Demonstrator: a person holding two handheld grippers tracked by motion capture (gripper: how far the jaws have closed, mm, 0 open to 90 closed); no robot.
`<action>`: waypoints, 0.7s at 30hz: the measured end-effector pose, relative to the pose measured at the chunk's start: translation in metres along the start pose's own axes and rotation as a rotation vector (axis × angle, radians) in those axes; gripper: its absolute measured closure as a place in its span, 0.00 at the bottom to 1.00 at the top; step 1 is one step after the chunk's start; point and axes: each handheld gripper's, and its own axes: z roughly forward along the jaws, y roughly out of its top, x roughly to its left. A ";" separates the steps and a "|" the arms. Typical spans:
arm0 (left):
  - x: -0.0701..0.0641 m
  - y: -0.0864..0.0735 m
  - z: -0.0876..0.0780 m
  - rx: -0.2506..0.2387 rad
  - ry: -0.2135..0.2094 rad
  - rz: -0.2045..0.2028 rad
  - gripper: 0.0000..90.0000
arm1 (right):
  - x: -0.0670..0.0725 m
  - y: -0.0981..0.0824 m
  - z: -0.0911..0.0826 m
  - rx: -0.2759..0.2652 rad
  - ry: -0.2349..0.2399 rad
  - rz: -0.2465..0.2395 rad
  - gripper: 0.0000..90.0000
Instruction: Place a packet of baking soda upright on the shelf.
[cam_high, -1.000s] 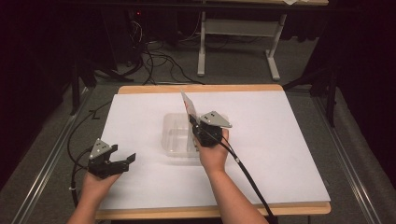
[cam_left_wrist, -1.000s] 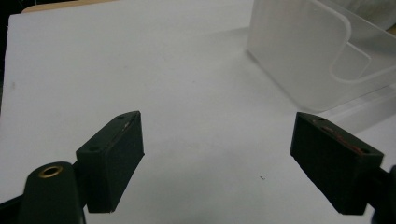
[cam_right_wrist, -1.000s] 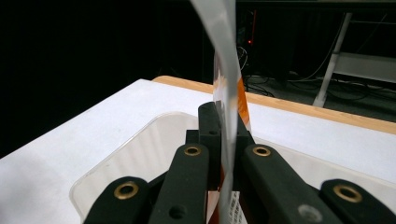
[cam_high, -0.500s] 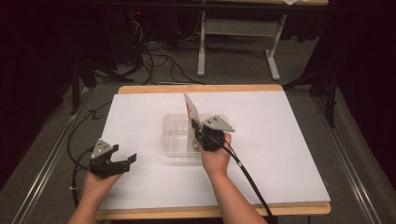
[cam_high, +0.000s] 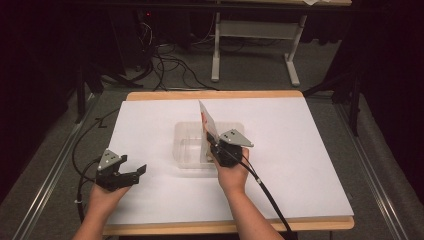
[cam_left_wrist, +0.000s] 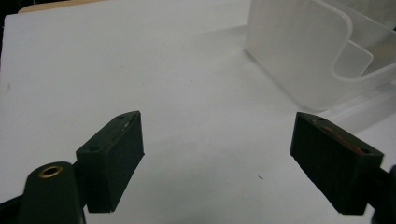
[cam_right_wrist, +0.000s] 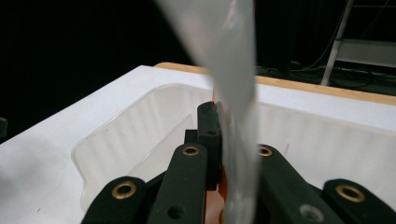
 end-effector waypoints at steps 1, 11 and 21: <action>0.000 0.000 0.000 0.001 -0.001 0.001 0.19 | 0.000 -0.003 -0.001 0.001 0.002 0.003 1.00; -0.001 0.000 0.001 0.004 -0.001 0.005 0.19 | 0.001 -0.010 -0.002 0.008 0.001 -0.001 1.00; 0.000 0.000 0.001 0.004 -0.001 0.004 0.19 | 0.002 -0.011 0.000 0.018 0.002 -0.005 0.96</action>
